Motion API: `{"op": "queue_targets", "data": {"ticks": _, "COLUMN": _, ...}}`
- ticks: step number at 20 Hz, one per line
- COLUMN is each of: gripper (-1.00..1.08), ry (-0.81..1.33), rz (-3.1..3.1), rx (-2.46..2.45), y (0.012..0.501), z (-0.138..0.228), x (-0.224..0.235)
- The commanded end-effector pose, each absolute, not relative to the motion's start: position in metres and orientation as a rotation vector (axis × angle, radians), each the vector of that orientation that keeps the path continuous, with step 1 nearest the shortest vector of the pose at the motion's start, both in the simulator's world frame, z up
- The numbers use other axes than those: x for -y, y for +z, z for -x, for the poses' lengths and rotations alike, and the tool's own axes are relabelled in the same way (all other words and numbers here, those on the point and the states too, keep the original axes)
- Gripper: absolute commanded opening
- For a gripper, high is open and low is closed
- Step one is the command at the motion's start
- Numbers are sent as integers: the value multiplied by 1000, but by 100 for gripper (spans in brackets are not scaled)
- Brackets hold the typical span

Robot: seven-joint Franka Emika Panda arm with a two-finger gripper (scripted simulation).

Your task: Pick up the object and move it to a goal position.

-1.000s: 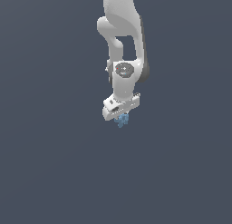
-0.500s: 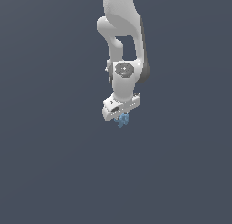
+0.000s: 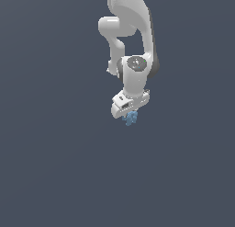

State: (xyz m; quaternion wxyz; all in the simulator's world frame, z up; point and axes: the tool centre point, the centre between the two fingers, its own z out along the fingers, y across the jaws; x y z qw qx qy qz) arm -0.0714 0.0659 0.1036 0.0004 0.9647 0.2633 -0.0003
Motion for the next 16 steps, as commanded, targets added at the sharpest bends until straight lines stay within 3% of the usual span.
{"op": "queue_targets", "data": {"ticks": 1, "gripper": -100, "ry": 0, "rz": -3029, "rx": -829, "y": 116, "z": 76, "x": -86}}
{"op": "queue_targets", "data": {"ticks": 8, "gripper": -100, "ry": 0, "rz": -3029, "rx": -829, "y": 144, "z": 84, "x": -130}}
{"op": "queue_targets", "data": {"ticks": 16, "gripper": -100, "ry": 0, "rz": -3030, "rx": -829, "y": 148, "z": 84, "x": -136}}
